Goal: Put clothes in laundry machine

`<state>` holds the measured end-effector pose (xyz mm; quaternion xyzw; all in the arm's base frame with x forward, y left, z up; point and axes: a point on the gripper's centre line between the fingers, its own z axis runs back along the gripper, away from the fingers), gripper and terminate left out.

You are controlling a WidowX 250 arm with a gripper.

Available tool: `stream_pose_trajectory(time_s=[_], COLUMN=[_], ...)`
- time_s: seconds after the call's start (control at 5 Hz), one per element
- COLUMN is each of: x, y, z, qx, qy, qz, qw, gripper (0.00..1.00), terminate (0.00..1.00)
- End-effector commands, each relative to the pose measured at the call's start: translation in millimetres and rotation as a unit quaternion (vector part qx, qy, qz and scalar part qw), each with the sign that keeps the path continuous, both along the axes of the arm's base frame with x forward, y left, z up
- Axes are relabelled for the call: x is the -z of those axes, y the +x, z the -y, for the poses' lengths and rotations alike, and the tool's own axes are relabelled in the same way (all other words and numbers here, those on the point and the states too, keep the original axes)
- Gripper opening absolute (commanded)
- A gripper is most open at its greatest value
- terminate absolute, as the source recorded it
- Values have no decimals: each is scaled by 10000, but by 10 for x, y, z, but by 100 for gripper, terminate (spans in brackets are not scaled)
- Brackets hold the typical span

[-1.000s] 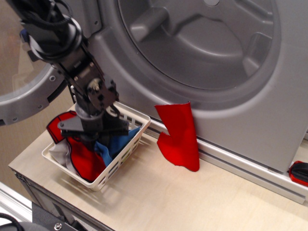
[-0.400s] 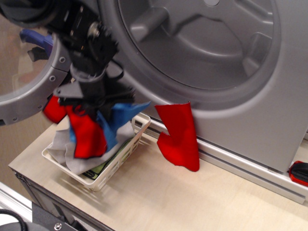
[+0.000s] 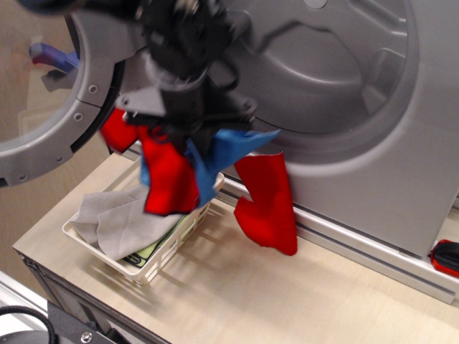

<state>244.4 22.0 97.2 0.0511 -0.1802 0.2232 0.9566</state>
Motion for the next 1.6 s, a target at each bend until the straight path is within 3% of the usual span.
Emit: stream_pose_trajectory(time_s=[0.0,0.6,1.2,1.4], x=[-407,-219,-62,-98], y=[382,962,1230,1191], z=[393,354,186,173], qx=[218,204,-179,-169], qy=[-1,180,-210,-356], qz=[914,1816,1883,1895], qw=[9956,9830,9817,9811], gripper=[0,0,0,100], terminate=[0,0,0,0])
